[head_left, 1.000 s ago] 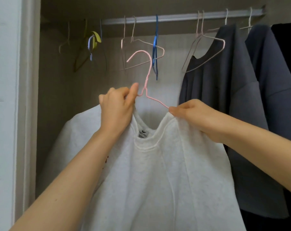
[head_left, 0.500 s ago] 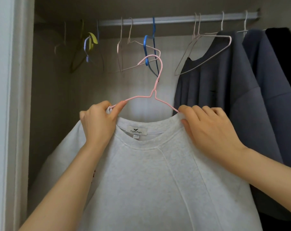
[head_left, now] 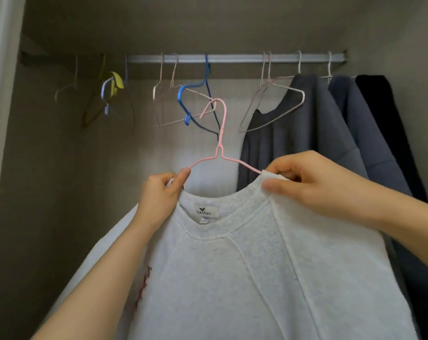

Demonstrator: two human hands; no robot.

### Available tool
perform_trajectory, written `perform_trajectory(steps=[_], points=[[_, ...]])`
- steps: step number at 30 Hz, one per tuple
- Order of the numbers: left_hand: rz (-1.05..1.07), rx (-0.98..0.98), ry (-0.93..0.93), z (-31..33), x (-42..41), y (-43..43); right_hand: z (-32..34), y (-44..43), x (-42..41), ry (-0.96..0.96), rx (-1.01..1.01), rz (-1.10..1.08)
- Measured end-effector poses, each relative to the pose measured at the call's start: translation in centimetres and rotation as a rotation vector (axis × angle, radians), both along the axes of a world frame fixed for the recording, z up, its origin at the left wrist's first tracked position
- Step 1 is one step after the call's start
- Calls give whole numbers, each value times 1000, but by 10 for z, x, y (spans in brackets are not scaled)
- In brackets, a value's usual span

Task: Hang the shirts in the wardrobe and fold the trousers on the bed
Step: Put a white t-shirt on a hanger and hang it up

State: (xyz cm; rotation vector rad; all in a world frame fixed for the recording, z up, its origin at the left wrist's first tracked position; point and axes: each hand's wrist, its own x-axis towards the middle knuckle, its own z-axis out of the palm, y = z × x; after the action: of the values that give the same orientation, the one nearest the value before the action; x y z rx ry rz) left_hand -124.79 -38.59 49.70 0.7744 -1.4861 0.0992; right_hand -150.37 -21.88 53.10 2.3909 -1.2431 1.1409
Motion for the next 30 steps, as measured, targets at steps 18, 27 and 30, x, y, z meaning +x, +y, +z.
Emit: perform_trajectory(steps=[18,27,30], points=[[-427,50,-406,133,-155,-27,50,-1,-50,-48,-256,-527],[-431,-32,-551,160,-172,-42,54,-8,-50,6,-297,-633],[-483,-66,-528,174,-183,-37,57,-10,-52,-31,-291,-636]])
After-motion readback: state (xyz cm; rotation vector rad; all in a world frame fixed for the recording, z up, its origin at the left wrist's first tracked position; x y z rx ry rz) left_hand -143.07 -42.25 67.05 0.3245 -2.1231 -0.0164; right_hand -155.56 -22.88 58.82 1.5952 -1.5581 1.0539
